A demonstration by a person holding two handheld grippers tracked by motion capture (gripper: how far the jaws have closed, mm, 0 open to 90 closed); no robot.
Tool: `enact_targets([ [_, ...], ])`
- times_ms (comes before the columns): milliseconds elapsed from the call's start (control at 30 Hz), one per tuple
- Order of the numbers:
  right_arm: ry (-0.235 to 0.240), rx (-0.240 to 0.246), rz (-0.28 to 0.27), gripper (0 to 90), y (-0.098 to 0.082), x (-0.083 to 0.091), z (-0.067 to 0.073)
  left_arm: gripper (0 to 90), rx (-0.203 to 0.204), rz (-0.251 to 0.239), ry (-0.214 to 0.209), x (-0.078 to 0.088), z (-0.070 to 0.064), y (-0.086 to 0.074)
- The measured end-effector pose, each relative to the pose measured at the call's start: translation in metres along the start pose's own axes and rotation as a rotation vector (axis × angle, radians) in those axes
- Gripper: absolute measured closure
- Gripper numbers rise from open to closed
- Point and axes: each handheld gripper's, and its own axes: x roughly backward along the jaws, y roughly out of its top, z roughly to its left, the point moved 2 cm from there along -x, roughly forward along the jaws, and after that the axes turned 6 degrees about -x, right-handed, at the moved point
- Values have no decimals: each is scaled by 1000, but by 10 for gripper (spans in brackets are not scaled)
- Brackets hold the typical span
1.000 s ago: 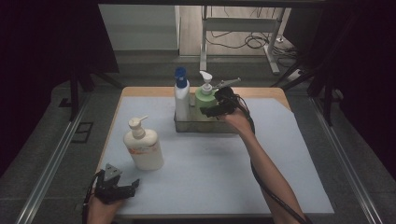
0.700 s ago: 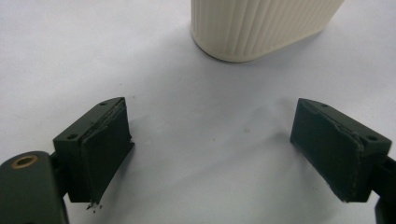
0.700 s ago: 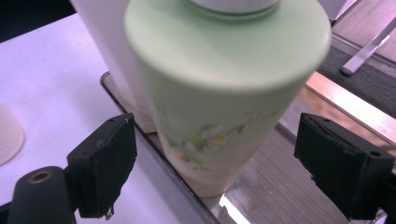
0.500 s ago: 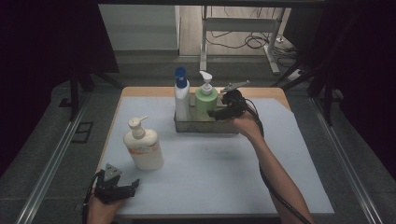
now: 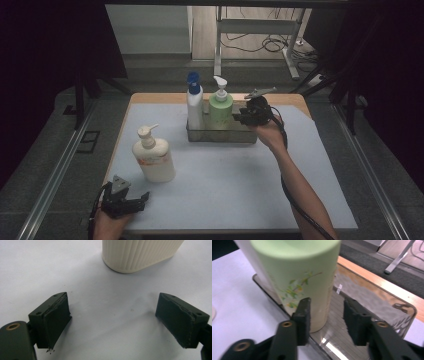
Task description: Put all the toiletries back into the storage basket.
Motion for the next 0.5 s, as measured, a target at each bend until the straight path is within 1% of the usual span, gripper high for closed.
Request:
enact_targets([
  [133, -28, -19, 2, 712, -2, -5, -5, 117, 0, 0, 0, 0, 0, 0],
  [200, -30, -33, 1, 762, -3, -9, -7, 117, 0, 0, 0, 0, 0, 0],
  [267, -43, -42, 15, 805, -5, -13, -9, 118, 0, 0, -1, 0, 0, 0],
  [433, -59, -58, 41, 848, -8, -23, -12, 117, 0, 0, -1, 0, 0, 0],
  [467, -60, -68, 46, 856, -9, -26, -11, 118, 0, 0, -1, 0, 0, 0],
  [500, -57, -67, 49, 860, -10, -29, -11, 117, 0, 0, -1, 0, 0, 0],
])
